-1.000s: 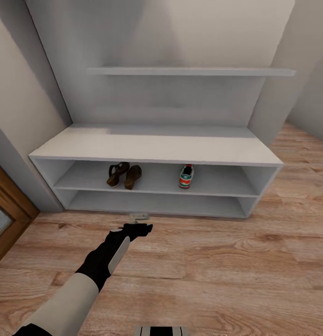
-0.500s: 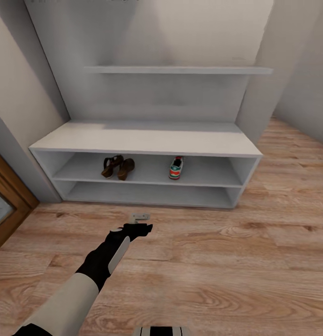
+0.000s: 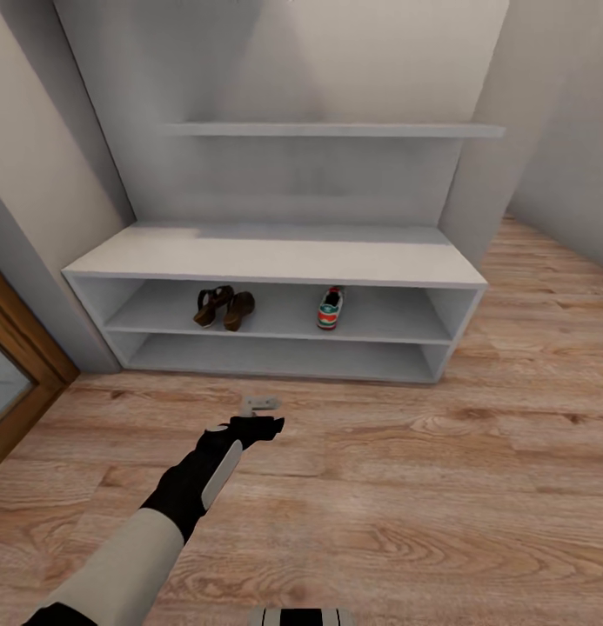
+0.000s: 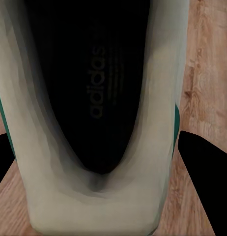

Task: Pick up the two gym shoes and the two sandals from the corridor floor and place them onto the hallstand (shoe rack) in the corridor, making sure they are on the rack and not on the floor. Arrange them so the two gym shoes are next to each other and the two sandals are next to each other.

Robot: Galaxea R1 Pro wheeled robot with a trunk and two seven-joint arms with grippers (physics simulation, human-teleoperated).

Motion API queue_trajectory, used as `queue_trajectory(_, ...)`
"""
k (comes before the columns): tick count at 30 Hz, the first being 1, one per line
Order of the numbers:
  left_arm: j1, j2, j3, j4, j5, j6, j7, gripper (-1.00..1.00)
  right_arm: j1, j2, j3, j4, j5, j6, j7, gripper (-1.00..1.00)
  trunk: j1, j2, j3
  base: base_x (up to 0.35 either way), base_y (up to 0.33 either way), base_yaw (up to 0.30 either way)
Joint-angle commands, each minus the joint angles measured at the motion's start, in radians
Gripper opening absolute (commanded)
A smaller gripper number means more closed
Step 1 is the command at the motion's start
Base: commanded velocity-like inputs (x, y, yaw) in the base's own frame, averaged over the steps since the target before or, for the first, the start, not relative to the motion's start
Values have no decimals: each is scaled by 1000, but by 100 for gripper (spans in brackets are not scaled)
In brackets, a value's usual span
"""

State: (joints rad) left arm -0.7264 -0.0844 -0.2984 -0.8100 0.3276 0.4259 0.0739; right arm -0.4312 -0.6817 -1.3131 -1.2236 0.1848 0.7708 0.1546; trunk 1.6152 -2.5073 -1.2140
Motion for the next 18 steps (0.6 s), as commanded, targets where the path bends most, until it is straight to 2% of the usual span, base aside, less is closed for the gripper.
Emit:
queue_trajectory(1, -1, 5, -1, -1, 10, 4, 4, 100, -1, 0, -2, -1, 11, 4, 10, -100, 0, 0, -1, -41, 0, 0)
queue_trajectory(3, 0, 19, 0, -1, 10, 3, -9, 100, -1, 0, -2, -1, 10, 4, 10, -100, 0, 0, -1, -27, 0, 0)
queue_trajectory(4, 0, 48, 5, -1, 13, -1, -42, 100, -1, 0, -2, -1, 10, 4, 10, -100, 0, 0, -1, -11, 0, 0)
queue_trajectory(5, 0, 61, 7, -1, 15, -4, -59, 100, -1, 0, -2, -1, 10, 4, 10, -100, 0, 0, -1, -9, 0, 0)
queue_trajectory(6, 1, 94, 13, -1, 27, -17, -107, 100, -1, 1, -2, -1, 10, 4, 10, -100, 0, 0, -1, -6, 0, 0)
queue_trajectory(8, 1, 172, 22, -1, 74, -67, -248, 100, -1, 1, -2, -1, 10, 5, 10, -100, 0, 0, -1, -3, 0, 0)
queue_trajectory(9, 1, 193, 24, 1, 88, -83, -289, 100, -1, 1, -2, -1, 10, 5, 10, -100, 0, 0, -1, -2, 0, 0)
queue_trajectory(10, 1, 275, 28, 29, 151, -146, -447, 100, -1, 3, -2, -1, 10, 6, 10, -100, 0, 0, -1, 0, 0, 0)
queue_trajectory(11, 1, 294, 28, 40, 167, -160, -482, 100, -1, 4, -2, -1, 10, 6, 10, -100, 0, 0, -1, 0, 0, 0)
queue_trajectory(12, 1, 328, 31, 64, 198, -185, -544, 100, -1, 5, -2, -1, 10, 7, 10, -100, 0, 0, -1, 0, 0, 0)
queue_trajectory(13, 1, 419, 81, 129, 281, -270, -703, 100, -1, 14, 8, -1, 10, 10, 10, -100, 0, 0, -1, 0, 0, 0)
queue_trajectory(15, 1, 425, 87, 132, 284, -275, -712, 100, -1, 41, 11, -2, 10, 10, 11, -100, 0, 0, -1, 0, 0, 0)
queue_trajectory(16, 1, 427, 89, 130, 285, -278, -716, 100, -1, 117, 120, -3, 6, 11, 13, -100, 0, 0, -1, 0, 0, 0)
queue_trajectory(18, 1, 427, 89, 129, 284, -278, -716, 100, -1, 174, 247, -3, 2, 11, 14, -100, 0, 0, -1, 0, 0, 0)
